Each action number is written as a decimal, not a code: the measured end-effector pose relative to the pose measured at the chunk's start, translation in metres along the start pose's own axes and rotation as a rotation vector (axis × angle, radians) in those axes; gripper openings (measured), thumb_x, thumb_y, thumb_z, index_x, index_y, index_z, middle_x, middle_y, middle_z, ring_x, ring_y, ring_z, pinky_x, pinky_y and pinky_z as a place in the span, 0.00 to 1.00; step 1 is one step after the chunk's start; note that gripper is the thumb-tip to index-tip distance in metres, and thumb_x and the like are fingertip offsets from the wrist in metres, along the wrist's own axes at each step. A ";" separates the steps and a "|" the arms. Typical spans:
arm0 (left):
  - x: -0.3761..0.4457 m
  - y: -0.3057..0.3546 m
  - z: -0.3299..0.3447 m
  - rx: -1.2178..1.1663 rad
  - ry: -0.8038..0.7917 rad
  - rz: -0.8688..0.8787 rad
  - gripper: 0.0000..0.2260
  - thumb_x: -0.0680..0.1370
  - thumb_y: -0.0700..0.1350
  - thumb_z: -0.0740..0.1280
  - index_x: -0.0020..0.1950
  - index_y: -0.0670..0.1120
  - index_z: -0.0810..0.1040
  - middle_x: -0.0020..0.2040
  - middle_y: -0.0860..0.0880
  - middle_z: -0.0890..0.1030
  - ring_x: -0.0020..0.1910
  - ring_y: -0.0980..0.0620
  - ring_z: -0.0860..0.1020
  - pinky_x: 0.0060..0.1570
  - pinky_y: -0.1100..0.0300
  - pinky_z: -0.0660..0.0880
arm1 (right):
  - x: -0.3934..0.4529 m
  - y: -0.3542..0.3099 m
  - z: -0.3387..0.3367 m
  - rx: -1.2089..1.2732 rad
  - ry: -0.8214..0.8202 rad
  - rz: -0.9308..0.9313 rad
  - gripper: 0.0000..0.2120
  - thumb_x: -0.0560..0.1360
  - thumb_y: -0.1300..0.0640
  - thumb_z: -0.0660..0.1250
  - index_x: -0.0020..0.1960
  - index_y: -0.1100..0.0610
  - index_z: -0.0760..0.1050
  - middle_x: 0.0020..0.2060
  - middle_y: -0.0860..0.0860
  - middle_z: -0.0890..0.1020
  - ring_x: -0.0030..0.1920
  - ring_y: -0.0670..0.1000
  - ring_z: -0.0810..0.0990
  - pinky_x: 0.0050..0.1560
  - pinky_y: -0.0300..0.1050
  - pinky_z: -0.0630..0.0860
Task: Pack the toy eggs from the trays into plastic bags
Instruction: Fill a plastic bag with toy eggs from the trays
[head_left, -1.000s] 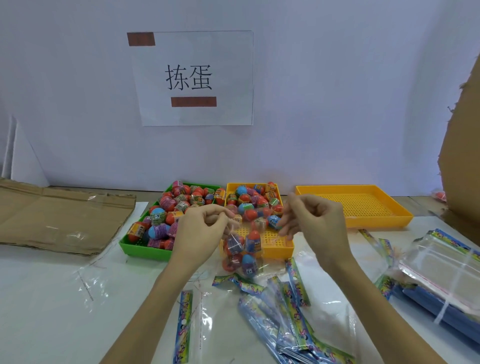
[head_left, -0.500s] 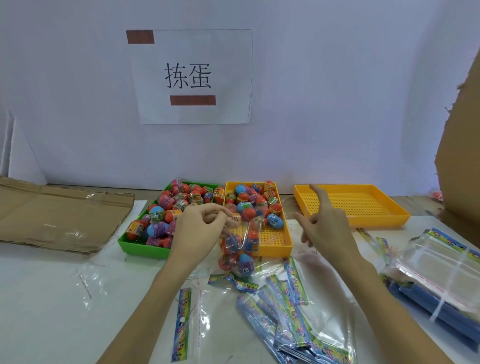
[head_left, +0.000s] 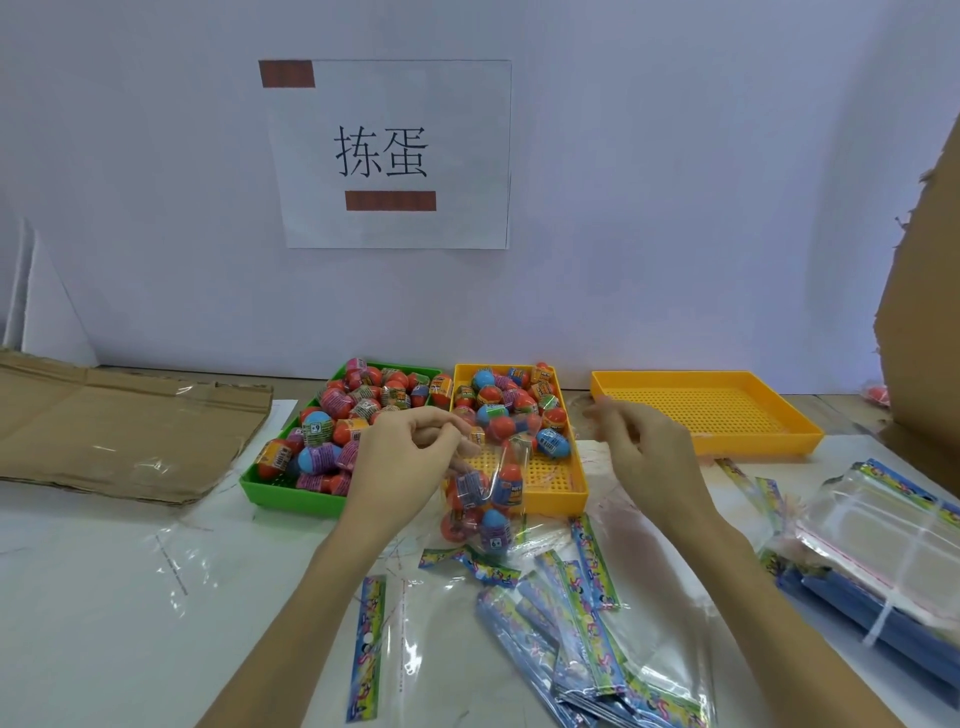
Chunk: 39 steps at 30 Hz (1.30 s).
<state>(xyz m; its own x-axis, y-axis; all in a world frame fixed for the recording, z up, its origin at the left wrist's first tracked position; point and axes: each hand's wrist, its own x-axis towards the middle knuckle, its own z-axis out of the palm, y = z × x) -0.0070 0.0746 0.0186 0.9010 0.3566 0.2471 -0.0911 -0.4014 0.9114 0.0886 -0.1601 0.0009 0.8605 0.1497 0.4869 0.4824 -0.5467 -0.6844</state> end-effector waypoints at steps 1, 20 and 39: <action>0.000 0.000 0.000 0.000 -0.001 -0.002 0.11 0.82 0.35 0.65 0.47 0.45 0.85 0.37 0.51 0.88 0.35 0.52 0.86 0.37 0.65 0.82 | 0.001 0.002 0.001 -0.029 -0.001 -0.002 0.09 0.83 0.50 0.66 0.53 0.52 0.83 0.33 0.41 0.77 0.36 0.41 0.77 0.36 0.30 0.68; -0.001 0.004 0.000 -0.066 -0.001 -0.044 0.12 0.82 0.34 0.64 0.47 0.44 0.86 0.37 0.49 0.87 0.34 0.52 0.86 0.36 0.65 0.81 | -0.001 -0.005 0.004 0.012 0.060 -0.211 0.10 0.82 0.64 0.67 0.61 0.57 0.81 0.48 0.51 0.83 0.42 0.45 0.82 0.40 0.36 0.81; 0.004 0.004 -0.007 -0.392 -0.352 -0.161 0.11 0.84 0.46 0.66 0.61 0.41 0.83 0.52 0.44 0.88 0.53 0.45 0.87 0.51 0.57 0.84 | -0.020 -0.035 0.017 0.452 -0.182 0.098 0.06 0.79 0.61 0.72 0.50 0.54 0.87 0.40 0.47 0.87 0.42 0.46 0.85 0.37 0.38 0.79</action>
<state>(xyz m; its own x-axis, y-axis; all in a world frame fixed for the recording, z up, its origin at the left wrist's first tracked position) -0.0064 0.0804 0.0256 0.9979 0.0572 0.0304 -0.0306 0.0029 0.9995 0.0574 -0.1298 0.0055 0.9007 0.2790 0.3331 0.3855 -0.1593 -0.9089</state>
